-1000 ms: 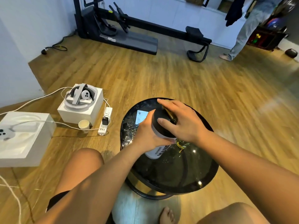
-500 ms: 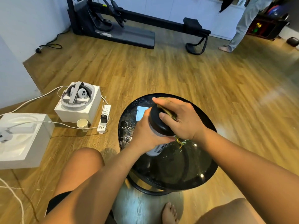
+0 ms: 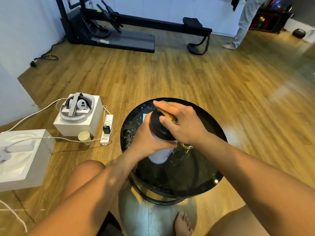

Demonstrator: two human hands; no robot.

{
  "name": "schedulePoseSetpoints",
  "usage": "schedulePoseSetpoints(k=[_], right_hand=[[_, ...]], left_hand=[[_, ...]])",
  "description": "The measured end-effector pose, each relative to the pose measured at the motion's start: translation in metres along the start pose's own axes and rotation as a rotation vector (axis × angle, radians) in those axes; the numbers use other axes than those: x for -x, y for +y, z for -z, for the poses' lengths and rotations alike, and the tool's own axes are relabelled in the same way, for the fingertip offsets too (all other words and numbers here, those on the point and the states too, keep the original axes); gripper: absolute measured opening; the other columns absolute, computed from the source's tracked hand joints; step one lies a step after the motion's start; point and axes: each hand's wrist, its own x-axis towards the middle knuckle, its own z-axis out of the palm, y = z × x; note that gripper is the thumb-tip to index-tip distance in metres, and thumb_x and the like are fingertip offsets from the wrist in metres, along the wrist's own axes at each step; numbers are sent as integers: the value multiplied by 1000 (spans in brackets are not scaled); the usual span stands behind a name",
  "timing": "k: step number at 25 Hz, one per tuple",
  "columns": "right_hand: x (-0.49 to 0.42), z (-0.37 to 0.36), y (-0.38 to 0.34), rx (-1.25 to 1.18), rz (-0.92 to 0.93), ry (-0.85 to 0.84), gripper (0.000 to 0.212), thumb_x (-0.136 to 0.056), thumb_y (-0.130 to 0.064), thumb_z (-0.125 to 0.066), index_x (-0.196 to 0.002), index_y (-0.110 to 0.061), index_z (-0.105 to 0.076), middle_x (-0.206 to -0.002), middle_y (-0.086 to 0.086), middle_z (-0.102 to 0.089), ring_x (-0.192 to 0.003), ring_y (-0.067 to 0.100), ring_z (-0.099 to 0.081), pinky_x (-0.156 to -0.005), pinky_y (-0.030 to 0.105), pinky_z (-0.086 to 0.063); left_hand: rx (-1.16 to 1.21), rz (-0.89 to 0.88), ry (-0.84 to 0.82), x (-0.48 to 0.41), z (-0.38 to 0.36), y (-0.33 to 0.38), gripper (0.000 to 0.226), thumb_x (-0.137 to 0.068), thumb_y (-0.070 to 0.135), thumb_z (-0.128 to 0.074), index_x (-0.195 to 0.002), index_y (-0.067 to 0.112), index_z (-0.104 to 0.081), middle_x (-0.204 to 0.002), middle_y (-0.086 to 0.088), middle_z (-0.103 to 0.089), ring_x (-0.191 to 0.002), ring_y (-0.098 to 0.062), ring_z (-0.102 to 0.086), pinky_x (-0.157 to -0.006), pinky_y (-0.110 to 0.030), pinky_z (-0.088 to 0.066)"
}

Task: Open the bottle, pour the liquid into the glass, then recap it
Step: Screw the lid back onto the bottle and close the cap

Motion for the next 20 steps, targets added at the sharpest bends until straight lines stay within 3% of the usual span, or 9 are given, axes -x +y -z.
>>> schedulePoseSetpoints(k=[3,6,8,10,14,17,20], right_hand=[[0,-1,2,23,17,-7,56,-91,-44,-47,-146,-32,-51,-139,-2,-63,-127,20,-57,-104,47,-47],[2,-11,-8,65,-104,97,57,-91,-44,-46,-147,-31,-50,-140,-1,-63,-125,24,-58,-104,43,-46],[3,-18,-16,96,-167,147,56,-94,-42,-47,-149,-30,-48,-140,0,-62,-125,26,-57,-102,40,-42],[6,-19,-16,91,-169,154,56,-94,-40,-48,-149,-28,-48,-139,1,-62,-125,27,-57,-102,40,-42],[8,-6,-1,-1,-29,47,55,-91,-40,-51,-145,-28,-53,-140,1,-63,-127,23,-57,-107,45,-45],[4,-2,7,-22,64,-51,55,-92,-40,-50,-146,-29,-52,-143,1,-61,-131,21,-54,-111,43,-42],[0,-9,4,-54,3,13,54,-91,-38,-52,-144,-30,-54,-142,-2,-62,-131,21,-54,-111,40,-41]], left_hand=[[14,34,-4,-1,-1,1,99,-40,42,-98,-123,30,-46,-110,12,-67,-104,-4,-65,-89,-37,-57],[11,61,169,12,-25,7,93,-52,31,-98,-124,31,-39,-105,20,-59,-94,1,-59,-76,-13,-48],[18,55,304,20,-44,8,97,-60,27,-93,-137,24,-34,-116,11,-58,-103,-9,-60,-79,-18,-48],[27,42,335,25,-52,5,104,-59,28,-92,-142,21,-29,-128,3,-56,-113,-17,-58,-85,-28,-52],[-87,-21,155,15,-16,1,111,-42,49,-94,-135,28,-37,-129,6,-53,-117,-12,-56,-93,-35,-53],[-67,7,-57,2,9,3,106,-41,43,-97,-131,35,-42,-118,13,-64,-108,-3,-63,-92,-38,-56],[-51,69,88,7,-4,4,102,-45,39,-98,-131,29,-43,-110,12,-67,-101,-9,-66,-86,-37,-58]])
